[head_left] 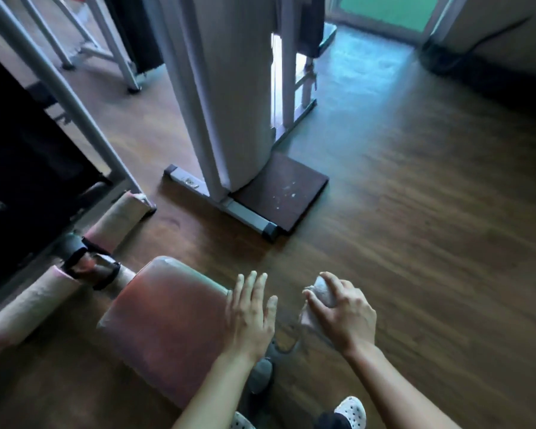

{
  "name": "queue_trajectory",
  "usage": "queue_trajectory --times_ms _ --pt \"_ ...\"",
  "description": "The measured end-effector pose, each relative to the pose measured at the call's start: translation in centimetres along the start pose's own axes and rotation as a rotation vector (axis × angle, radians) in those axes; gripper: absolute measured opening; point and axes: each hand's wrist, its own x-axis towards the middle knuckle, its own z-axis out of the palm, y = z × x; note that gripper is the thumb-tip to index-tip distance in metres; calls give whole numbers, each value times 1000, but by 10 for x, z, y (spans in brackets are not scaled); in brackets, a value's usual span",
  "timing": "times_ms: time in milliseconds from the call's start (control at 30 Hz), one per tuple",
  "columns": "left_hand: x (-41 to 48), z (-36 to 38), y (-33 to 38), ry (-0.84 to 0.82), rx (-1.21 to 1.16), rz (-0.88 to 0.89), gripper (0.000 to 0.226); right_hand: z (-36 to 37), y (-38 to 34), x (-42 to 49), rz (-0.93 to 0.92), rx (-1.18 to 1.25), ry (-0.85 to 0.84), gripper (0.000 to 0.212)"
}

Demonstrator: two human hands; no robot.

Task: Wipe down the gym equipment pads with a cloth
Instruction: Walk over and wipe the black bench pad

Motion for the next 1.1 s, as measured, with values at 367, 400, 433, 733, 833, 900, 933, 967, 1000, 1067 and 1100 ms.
queue_trajectory --times_ms 367,400,433,733,833,900,933,967,1000,1067,1100 --pt "15 58 227 -218 73 225 82 -143 193 18 136 30 146 54" --pt "21 68 250 -209 59 231 83 -156 214 25 141 31 157 53" --pt "26 78 274 -201 44 240 83 -171 232 32 145 27 168 53" --pt "83 147 447 -228 63 384 52 -265 366 104 218 14 240 52" --pt "113 168 483 -230 68 404 50 -276 395 136 224 31 260 52" --pt "138 183 504 -235 72 405 50 -280 415 162 232 36 268 53" --pt "152 190 513 -241 71 399 50 -282 424 178 229 34 271 53" --pt "167 199 522 -245 69 393 50 -284 434 193 229 33 270 53" --pt "186 210 534 -249 70 393 50 -286 445 213 230 32 274 53" --pt "217 225 552 -250 77 404 50 -292 463 247 232 26 285 53" --pt "239 235 565 -254 74 410 50 -296 475 270 241 24 295 53"
